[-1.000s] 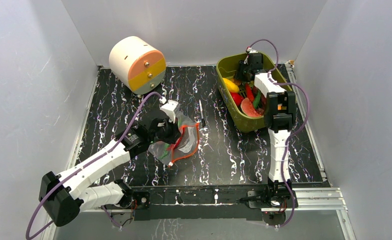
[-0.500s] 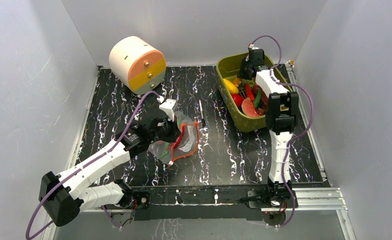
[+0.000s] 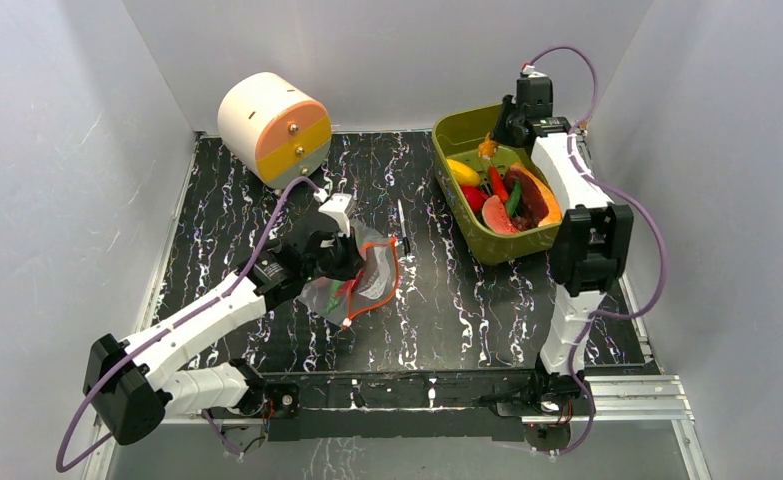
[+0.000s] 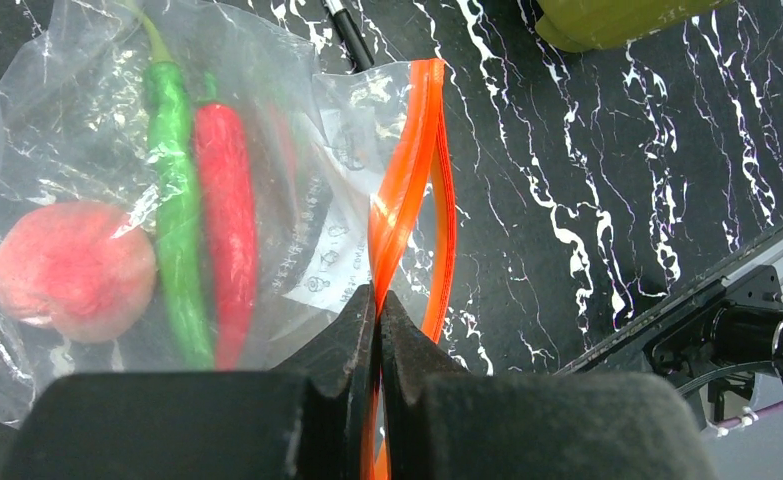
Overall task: Place the food in the zip-top bag and seal the zipper
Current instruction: Pick up the fake vegetable from the bin, then place the fake vegetable in the zipper food storage bag.
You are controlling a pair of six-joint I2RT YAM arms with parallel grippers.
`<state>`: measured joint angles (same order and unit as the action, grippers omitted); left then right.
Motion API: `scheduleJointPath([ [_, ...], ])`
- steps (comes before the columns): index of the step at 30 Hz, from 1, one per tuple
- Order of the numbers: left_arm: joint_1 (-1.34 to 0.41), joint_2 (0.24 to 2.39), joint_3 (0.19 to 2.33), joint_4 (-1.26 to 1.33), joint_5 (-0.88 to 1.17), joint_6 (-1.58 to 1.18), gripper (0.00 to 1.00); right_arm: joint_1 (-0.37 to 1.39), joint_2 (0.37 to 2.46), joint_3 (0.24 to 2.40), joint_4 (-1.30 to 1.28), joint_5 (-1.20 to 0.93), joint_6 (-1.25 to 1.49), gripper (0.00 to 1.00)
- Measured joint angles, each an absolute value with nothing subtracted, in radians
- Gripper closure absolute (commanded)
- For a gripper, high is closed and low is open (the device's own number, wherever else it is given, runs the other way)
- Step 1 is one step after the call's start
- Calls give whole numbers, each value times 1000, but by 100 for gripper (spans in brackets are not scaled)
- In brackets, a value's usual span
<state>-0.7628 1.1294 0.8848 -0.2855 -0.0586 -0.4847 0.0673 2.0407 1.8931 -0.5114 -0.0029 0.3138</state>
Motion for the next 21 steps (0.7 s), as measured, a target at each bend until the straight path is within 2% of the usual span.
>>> scheduleJointPath([
  [12,-763,1100,884,-276,-96,-493,100,77,1650,1529,-564,-131,376,92],
  [21,-763,1099,884,-266,-97,-511,100,153,1419,1357,-578,-245,407,91],
])
